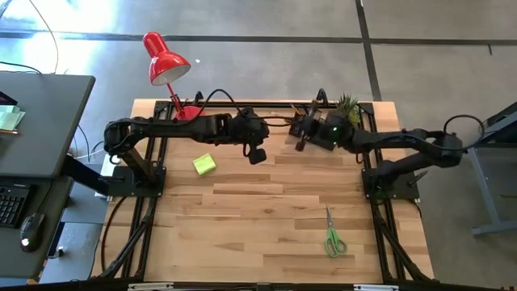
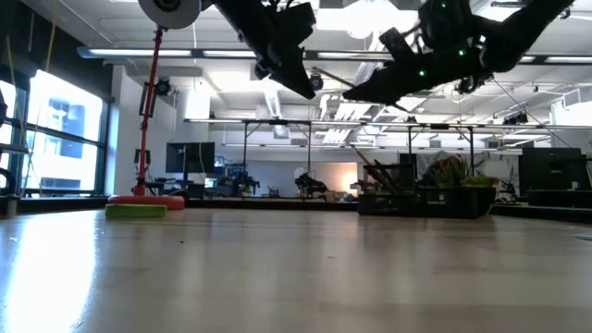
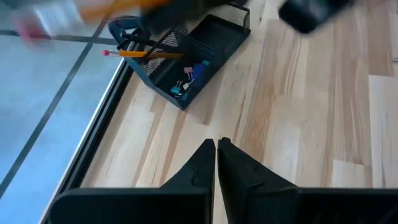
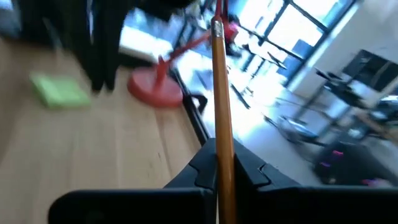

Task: Pick and place office supplies into organizer
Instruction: Put the yellow pencil into the black desk organizer

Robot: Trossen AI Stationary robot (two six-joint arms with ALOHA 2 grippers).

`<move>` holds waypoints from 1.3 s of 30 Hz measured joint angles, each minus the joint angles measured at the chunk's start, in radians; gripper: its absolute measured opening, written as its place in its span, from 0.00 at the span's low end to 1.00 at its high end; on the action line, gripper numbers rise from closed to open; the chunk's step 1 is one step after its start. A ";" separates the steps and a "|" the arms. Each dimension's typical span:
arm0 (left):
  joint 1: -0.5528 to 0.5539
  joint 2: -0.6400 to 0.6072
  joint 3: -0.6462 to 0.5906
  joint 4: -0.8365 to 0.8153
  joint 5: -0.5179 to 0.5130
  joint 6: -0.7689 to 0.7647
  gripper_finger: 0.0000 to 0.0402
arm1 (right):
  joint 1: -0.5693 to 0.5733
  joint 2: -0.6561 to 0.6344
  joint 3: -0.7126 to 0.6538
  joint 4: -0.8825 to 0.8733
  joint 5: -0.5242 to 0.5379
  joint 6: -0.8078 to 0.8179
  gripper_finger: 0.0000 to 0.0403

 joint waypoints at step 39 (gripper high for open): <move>0.108 0.004 -0.346 0.958 0.215 -0.097 0.01 | -0.440 0.124 -0.276 0.710 -0.533 0.368 0.01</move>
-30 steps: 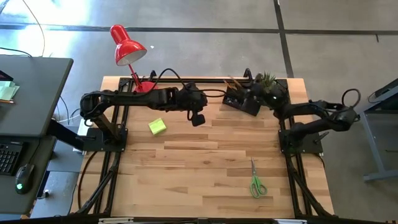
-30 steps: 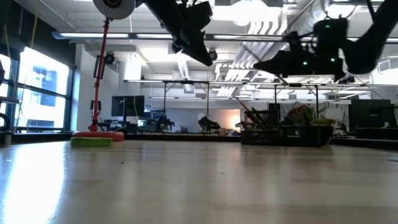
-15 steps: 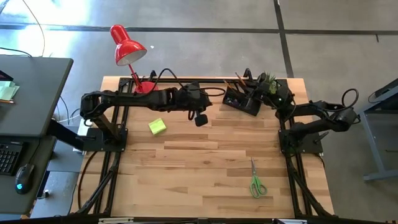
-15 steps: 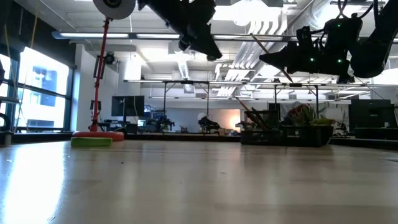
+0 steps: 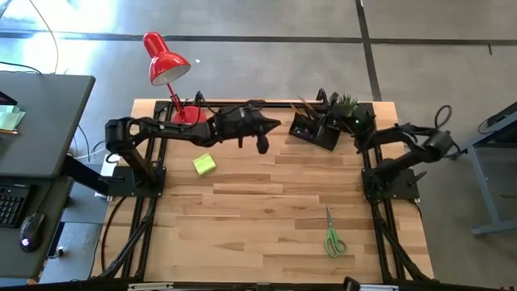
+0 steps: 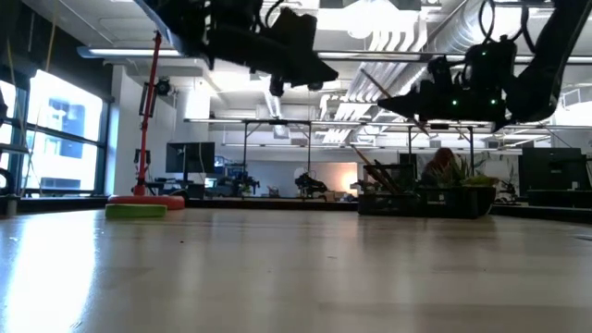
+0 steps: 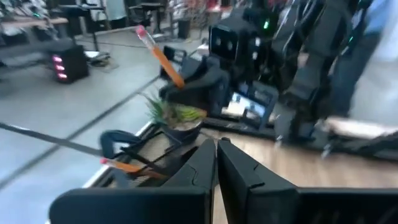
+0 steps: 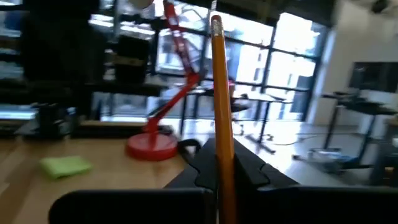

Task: Pick and place office supplies into organizer
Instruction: Put the yellow pencil into the black desk organizer

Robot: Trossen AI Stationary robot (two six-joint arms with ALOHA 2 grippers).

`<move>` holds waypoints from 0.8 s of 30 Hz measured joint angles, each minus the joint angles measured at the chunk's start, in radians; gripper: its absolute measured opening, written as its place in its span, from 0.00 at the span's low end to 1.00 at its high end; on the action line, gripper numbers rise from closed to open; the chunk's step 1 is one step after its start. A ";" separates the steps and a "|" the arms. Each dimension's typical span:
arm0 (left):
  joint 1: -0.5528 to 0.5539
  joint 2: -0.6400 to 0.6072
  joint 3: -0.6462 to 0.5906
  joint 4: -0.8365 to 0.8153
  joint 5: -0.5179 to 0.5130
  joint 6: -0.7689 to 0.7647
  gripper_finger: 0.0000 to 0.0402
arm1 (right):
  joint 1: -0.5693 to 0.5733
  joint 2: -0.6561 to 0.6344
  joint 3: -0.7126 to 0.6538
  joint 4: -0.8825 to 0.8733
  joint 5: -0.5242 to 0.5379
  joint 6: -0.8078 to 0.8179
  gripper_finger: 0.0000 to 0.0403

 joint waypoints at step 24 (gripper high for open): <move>-0.006 0.014 -0.060 0.211 0.006 -0.162 0.45 | 0.277 0.082 0.099 -0.040 0.144 -0.117 0.04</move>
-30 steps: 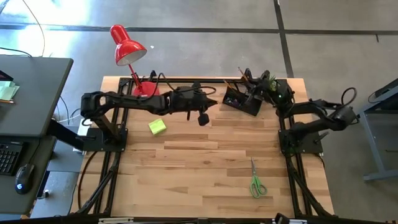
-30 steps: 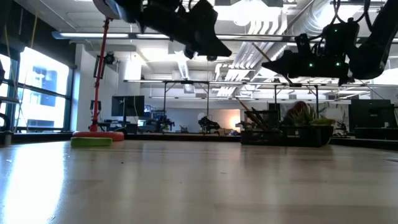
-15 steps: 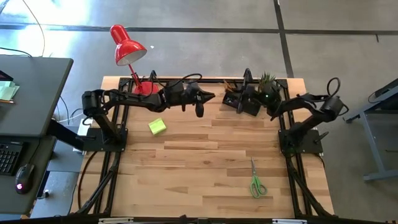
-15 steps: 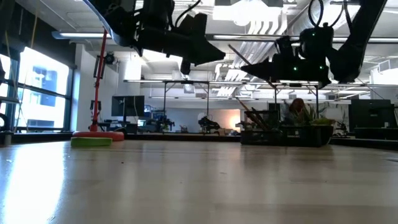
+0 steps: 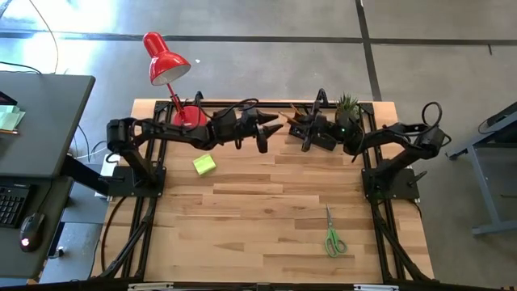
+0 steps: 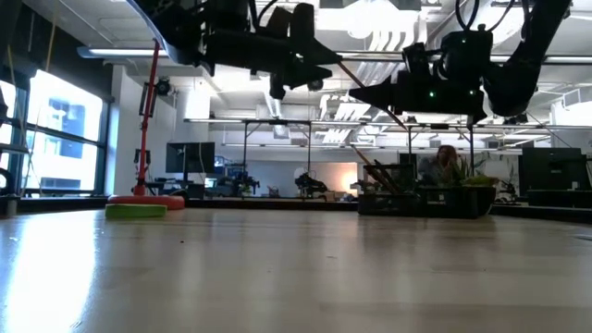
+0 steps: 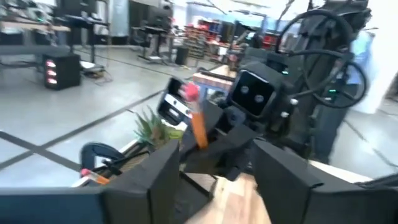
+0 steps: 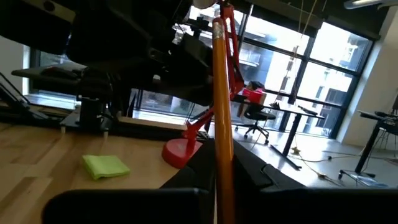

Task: Pick and place office supplies into organizer
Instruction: Put the yellow pencil into the black desk organizer

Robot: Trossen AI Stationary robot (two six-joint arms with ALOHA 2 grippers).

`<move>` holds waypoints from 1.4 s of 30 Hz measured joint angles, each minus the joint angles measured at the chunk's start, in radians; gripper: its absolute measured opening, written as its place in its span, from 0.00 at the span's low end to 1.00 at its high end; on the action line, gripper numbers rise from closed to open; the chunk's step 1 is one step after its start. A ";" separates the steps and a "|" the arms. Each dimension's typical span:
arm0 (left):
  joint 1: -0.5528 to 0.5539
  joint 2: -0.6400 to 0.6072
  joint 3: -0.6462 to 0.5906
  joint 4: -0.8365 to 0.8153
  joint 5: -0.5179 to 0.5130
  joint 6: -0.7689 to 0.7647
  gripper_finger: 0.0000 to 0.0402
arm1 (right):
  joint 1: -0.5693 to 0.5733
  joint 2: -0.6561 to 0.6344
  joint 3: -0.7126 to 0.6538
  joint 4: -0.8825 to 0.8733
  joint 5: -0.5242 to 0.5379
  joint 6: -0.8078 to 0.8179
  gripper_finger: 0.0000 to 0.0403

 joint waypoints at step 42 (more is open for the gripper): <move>-0.015 0.010 0.002 0.037 0.061 0.016 0.09 | 0.077 0.000 -0.001 -0.066 0.044 -0.043 0.06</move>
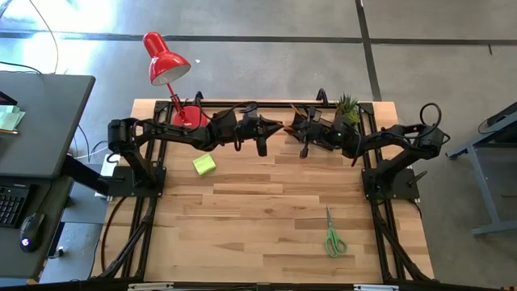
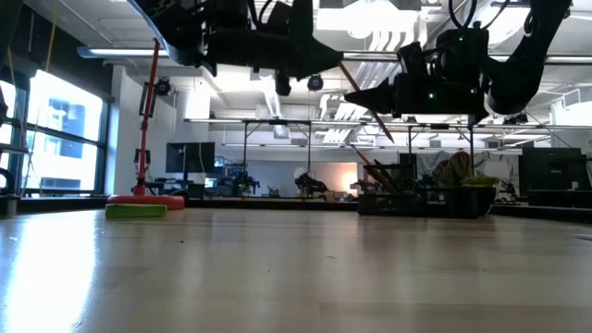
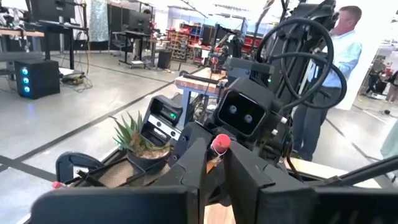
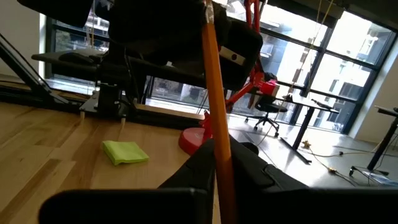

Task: Pick and place office supplies into organizer
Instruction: Put the yellow pencil into the black desk organizer

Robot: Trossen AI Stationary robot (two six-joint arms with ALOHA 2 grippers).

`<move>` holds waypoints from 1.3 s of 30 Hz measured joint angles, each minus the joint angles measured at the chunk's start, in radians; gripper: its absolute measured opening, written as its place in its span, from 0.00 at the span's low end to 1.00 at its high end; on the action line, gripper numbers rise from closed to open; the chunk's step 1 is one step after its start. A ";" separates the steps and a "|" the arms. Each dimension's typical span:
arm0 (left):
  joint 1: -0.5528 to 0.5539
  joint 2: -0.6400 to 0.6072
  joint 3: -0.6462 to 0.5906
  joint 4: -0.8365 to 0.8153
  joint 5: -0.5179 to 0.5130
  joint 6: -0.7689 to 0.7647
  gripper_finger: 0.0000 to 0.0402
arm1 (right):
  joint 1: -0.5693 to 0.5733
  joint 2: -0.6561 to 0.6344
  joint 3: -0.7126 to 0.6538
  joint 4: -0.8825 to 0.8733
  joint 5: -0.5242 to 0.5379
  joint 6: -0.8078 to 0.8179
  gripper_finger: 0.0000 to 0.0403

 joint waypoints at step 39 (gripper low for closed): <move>0.000 0.001 0.108 -0.411 -0.012 0.205 0.01 | 0.001 -0.001 0.001 -0.157 -0.089 -0.105 0.13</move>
